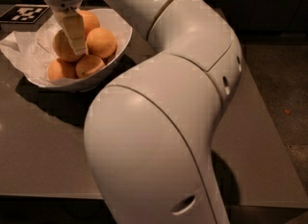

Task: Pick orange from white bowl

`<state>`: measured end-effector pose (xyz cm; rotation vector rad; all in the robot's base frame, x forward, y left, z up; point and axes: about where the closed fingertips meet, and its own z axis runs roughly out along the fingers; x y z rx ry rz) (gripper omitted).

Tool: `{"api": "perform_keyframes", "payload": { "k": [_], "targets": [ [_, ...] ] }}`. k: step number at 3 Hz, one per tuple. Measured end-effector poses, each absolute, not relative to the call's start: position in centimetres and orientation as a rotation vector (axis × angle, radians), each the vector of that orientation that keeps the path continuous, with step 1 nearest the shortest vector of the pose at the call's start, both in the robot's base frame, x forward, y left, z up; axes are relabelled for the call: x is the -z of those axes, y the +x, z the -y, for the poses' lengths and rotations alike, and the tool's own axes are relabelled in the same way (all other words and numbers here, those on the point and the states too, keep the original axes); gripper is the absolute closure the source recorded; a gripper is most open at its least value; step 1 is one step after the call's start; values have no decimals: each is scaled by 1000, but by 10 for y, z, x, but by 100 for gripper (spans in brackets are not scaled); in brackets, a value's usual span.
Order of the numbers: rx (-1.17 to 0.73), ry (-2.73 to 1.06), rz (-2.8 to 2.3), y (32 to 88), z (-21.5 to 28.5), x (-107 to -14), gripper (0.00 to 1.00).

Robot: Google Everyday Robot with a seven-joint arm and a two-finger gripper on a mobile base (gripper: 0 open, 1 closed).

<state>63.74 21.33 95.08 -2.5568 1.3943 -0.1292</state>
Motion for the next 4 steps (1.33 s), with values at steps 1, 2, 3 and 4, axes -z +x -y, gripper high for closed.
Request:
{"api": "perform_keyframes", "payload": {
  "k": [1, 2, 3, 4],
  "targets": [
    [113, -2580, -1405, 639, -214, -940, 30],
    [99, -2595, -1422, 643, -211, -930, 30],
    [84, -2609, -1438, 646, -209, -921, 31],
    [63, -2621, -1449, 643, -202, -916, 49]
  ]
}}
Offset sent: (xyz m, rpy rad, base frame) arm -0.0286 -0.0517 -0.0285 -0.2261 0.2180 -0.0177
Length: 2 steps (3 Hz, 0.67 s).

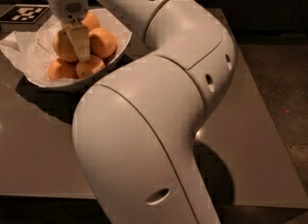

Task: Pick orange from white bowl

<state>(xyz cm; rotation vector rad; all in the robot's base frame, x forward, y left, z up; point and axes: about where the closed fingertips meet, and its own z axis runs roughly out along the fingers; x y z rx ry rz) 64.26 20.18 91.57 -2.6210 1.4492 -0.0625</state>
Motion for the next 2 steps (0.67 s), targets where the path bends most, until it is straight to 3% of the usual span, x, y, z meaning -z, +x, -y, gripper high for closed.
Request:
{"api": "perform_keyframes", "payload": {
  "k": [2],
  "targets": [
    [69, -2601, -1438, 647, -207, -918, 95]
  ]
}}
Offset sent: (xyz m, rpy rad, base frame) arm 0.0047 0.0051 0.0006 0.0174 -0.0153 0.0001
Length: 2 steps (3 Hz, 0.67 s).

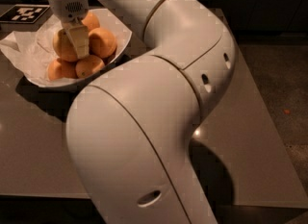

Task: Pick orange from white bowl

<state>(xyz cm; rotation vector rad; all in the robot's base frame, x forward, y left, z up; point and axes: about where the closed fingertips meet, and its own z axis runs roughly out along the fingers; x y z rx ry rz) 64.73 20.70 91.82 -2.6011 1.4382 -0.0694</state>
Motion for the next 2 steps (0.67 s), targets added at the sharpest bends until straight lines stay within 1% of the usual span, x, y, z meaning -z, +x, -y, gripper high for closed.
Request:
{"api": "perform_keyframes", "payload": {
  "k": [1, 2],
  "targets": [
    [70, -2601, -1439, 647, -207, -918, 100],
    [96, -2553, -1428, 644, -207, -925, 100]
  ]
}}
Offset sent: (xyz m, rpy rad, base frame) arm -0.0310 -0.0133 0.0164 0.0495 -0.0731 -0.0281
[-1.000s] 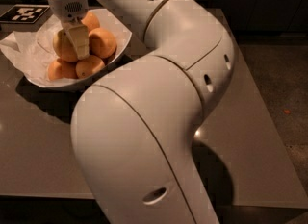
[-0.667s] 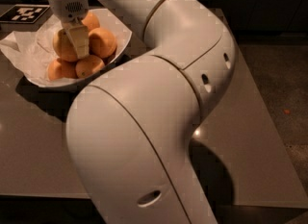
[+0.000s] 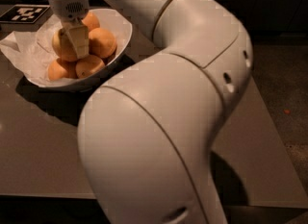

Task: Pick orange from white bowl

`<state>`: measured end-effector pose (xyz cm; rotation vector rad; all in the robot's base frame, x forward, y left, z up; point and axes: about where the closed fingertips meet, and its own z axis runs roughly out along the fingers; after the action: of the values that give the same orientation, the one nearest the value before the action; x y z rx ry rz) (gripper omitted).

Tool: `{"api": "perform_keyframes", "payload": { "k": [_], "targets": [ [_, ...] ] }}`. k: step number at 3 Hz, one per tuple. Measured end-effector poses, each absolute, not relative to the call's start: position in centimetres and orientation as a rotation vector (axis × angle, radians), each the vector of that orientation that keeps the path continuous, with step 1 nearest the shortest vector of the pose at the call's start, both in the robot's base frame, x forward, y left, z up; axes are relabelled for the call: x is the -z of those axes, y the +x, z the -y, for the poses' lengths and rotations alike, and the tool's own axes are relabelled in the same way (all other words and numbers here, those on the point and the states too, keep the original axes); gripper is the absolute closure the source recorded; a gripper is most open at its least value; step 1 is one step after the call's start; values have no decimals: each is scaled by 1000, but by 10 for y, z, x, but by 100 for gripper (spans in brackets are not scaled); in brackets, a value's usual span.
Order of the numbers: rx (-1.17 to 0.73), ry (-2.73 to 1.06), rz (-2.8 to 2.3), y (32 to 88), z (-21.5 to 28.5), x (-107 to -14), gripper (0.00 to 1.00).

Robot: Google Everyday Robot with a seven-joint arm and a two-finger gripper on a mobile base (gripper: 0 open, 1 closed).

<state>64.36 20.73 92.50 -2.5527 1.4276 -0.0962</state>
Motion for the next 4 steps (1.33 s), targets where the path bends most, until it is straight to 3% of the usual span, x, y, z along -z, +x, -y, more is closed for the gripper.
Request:
{"api": "perform_keyframes", "payload": {
  "k": [4],
  "targets": [
    [5, -2372, -1354, 578, -182, -952, 100]
  ]
}}
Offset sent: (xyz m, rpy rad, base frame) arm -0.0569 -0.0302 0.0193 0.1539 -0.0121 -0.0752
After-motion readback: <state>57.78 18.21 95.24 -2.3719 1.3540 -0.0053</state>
